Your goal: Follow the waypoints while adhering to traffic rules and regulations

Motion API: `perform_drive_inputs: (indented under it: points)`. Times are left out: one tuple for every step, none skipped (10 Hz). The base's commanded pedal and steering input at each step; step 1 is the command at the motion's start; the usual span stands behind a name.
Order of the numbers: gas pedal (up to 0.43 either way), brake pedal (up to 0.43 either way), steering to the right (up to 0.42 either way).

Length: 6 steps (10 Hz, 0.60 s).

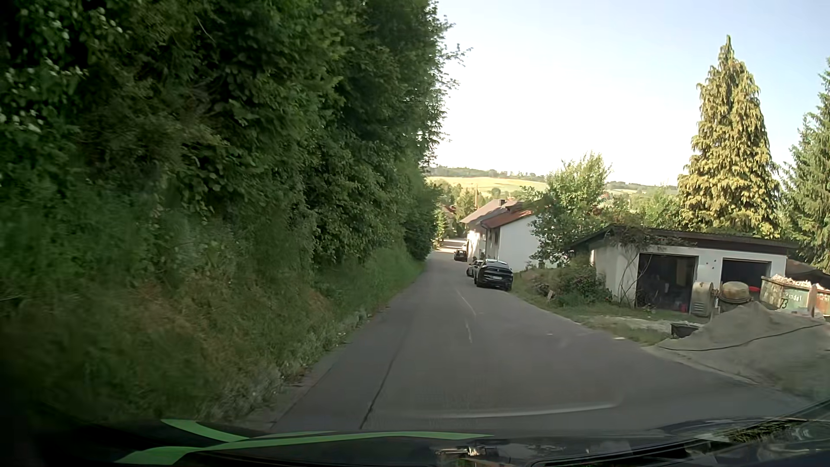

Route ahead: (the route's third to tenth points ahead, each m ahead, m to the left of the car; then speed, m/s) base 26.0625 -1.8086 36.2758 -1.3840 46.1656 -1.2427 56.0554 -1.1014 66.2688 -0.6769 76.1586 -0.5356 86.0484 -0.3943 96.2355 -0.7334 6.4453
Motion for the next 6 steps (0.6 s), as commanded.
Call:
perform_drive_inputs:
  points:
    - [0.0,0.079,0.008]
    - [0.0,0.079,0.011]
    - [0.0,0.073,0.011]
    - [0.0,0.073,0.011]
    - [0.0,0.073,0.011]
    - [0.0,0.067,0.01]
